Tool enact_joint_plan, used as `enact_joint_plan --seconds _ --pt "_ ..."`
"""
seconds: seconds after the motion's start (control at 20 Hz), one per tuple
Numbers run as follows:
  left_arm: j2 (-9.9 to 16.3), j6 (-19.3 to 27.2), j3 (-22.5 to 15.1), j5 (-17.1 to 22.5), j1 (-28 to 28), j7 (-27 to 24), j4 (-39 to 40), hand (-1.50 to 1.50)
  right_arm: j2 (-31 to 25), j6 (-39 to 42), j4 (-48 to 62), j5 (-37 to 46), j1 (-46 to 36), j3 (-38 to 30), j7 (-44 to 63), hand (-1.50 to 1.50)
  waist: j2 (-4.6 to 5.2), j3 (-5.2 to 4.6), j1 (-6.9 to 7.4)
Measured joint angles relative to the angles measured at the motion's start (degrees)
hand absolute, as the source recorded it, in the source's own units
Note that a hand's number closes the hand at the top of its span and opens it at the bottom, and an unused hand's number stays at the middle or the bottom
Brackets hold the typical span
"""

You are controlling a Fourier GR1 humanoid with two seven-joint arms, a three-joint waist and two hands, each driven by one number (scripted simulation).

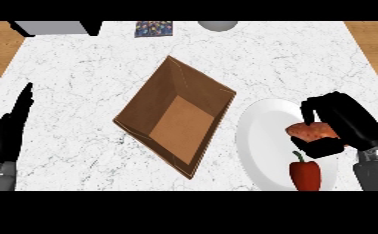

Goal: Pick the sweet potato from the plate and place it in the cardboard box

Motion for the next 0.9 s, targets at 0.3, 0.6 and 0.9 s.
enact_joint_plan --seconds 0.3,0.6,0.9 --pt "-0.9 0.4 -0.5 -1.0 -0.7 1.9 -1.5 0.00 0.4 0.1 -15.7 -4.3 2.0 -4.1 2.0 1.50 0.04 0.03 0.29" --pt "-1.1 -0.8 0.1 -1.5 -1.7 1.5 -0.9 0.00 3.5 6.2 -27.1 -7.4 -0.9 -2.4 8.0 1.50 0.27 0.03 1.02" --pt "-1.4 -1.3 0.0 -2.4 -2.4 3.5 -2.5 0.00 11.2 12.2 -29.1 -11.0 -8.8 1.9 18.0 1.50 0.38 0.03 1.64"
